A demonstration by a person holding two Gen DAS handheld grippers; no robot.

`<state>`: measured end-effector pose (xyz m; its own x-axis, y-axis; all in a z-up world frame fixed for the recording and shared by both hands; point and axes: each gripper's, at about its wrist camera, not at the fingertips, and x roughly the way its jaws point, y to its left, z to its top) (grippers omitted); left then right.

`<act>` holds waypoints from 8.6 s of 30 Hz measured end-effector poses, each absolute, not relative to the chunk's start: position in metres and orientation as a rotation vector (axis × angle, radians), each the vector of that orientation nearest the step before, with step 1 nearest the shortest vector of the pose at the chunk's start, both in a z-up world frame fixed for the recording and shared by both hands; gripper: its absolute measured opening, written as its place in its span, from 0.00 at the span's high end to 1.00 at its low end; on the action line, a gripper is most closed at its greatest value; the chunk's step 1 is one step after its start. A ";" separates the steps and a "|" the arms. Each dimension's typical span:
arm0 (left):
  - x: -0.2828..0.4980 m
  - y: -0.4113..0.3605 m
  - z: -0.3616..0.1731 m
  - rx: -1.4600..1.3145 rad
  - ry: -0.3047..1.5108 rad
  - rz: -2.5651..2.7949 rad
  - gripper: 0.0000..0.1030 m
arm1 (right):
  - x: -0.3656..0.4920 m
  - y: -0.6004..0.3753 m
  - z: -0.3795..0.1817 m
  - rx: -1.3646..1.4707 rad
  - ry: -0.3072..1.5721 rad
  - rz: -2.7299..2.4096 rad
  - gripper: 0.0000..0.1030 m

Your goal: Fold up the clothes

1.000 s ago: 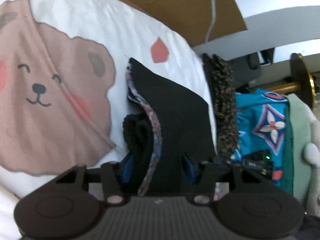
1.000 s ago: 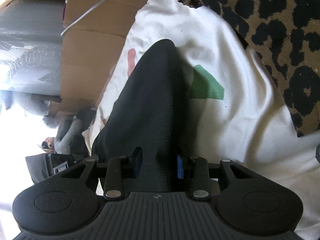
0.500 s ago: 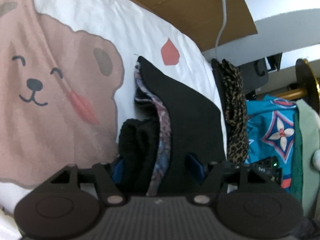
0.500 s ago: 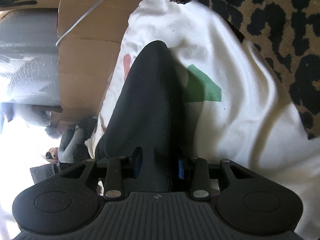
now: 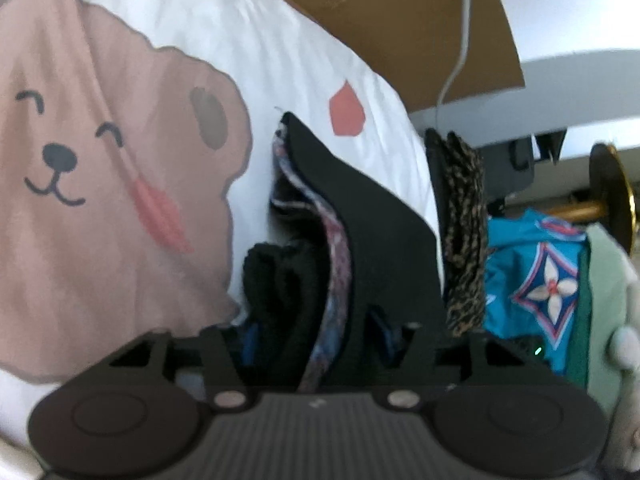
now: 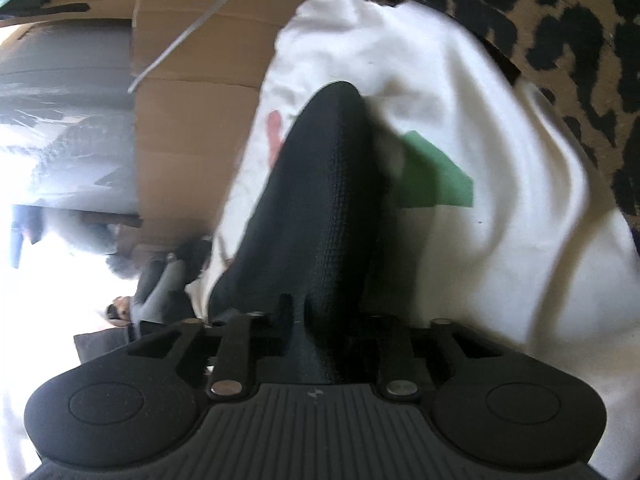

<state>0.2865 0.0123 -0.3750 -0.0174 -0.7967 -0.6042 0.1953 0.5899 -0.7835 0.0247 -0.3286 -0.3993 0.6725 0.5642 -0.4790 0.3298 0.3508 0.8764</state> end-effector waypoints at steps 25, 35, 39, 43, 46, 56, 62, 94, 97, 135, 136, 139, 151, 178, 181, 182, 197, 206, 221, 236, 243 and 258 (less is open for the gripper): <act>0.258 0.014 -0.316 -0.431 1.270 -0.780 0.68 | 0.023 -0.314 -0.358 1.165 0.843 0.216 0.92; 0.241 0.022 -0.265 -0.375 1.306 -0.713 0.68 | 0.021 -0.296 -0.314 1.069 0.867 0.252 0.92; 0.235 0.025 -0.230 -0.348 1.287 -0.691 0.68 | 0.023 -0.294 -0.285 1.045 0.862 0.271 0.92; 0.228 0.025 -0.184 -0.325 1.244 -0.672 0.68 | 0.023 -0.291 -0.245 1.013 0.834 0.287 0.92; 0.223 0.024 -0.145 -0.315 1.195 -0.666 0.68 | 0.024 -0.290 -0.207 0.979 0.794 0.298 0.92; 0.191 0.028 -0.008 -0.380 0.974 -0.656 0.68 | 0.017 -0.289 -0.049 0.853 0.607 0.308 0.92; 0.166 0.021 0.066 -0.396 0.859 -0.693 0.68 | -0.002 -0.294 0.045 0.725 0.531 0.323 0.92; 0.032 -0.066 0.193 -0.318 0.736 -0.860 0.67 | -0.177 -0.346 0.220 0.512 0.392 0.177 0.91; 0.029 -0.076 0.188 -0.306 0.732 -0.854 0.67 | -0.179 -0.354 0.211 0.497 0.394 0.162 0.91; 0.123 -0.248 -0.119 -0.272 0.906 -1.040 0.67 | -0.098 -0.500 -0.085 0.462 0.499 -0.209 0.91; 0.125 -0.252 -0.128 -0.276 0.913 -1.040 0.67 | -0.095 -0.503 -0.091 0.450 0.507 -0.216 0.91; 0.133 -0.265 -0.149 -0.287 0.920 -1.042 0.67 | -0.084 -0.511 -0.107 0.401 0.529 -0.232 0.91; 0.184 -0.288 -0.199 -0.300 0.900 -1.011 0.67 | -0.022 -0.541 -0.153 0.369 0.543 -0.183 0.91; 0.249 -0.304 -0.261 -0.348 0.996 -0.807 0.57 | 0.069 -0.558 -0.244 0.167 0.754 -0.299 0.52; 0.253 -0.301 -0.260 -0.348 0.999 -0.799 0.47 | 0.059 -0.549 -0.238 0.129 0.726 -0.337 0.51; 0.254 -0.301 -0.260 -0.348 0.999 -0.798 0.45 | 0.055 -0.545 -0.237 0.120 0.711 -0.344 0.47; 0.299 -0.315 -0.267 -0.484 1.044 -0.804 0.41 | 0.036 -0.508 -0.263 0.399 0.600 -0.260 0.42; 0.328 -0.309 -0.261 -0.516 1.006 -0.768 0.93 | 0.026 -0.504 -0.286 0.405 0.680 -0.303 0.42; 0.320 -0.289 -0.202 -0.234 0.846 -0.678 0.90 | -0.015 -0.547 -0.289 0.508 0.589 -0.522 0.42; 0.250 -0.340 -0.245 0.027 0.923 -0.888 0.98 | -0.050 -0.576 -0.344 0.749 0.573 -0.446 0.45; 0.258 -0.339 -0.253 0.080 0.910 -0.857 0.97 | -0.064 -0.571 -0.343 0.734 0.543 -0.442 0.48; 0.263 -0.347 -0.264 0.084 0.905 -0.819 0.97 | -0.080 -0.568 -0.365 0.762 0.521 -0.392 0.40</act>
<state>0.2634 -0.3470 -0.2636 0.3437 -0.5962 -0.7255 0.6629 0.7013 -0.2622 -0.0800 -0.5684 -0.3650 0.8050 -0.1471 -0.5748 0.5116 0.6627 0.5469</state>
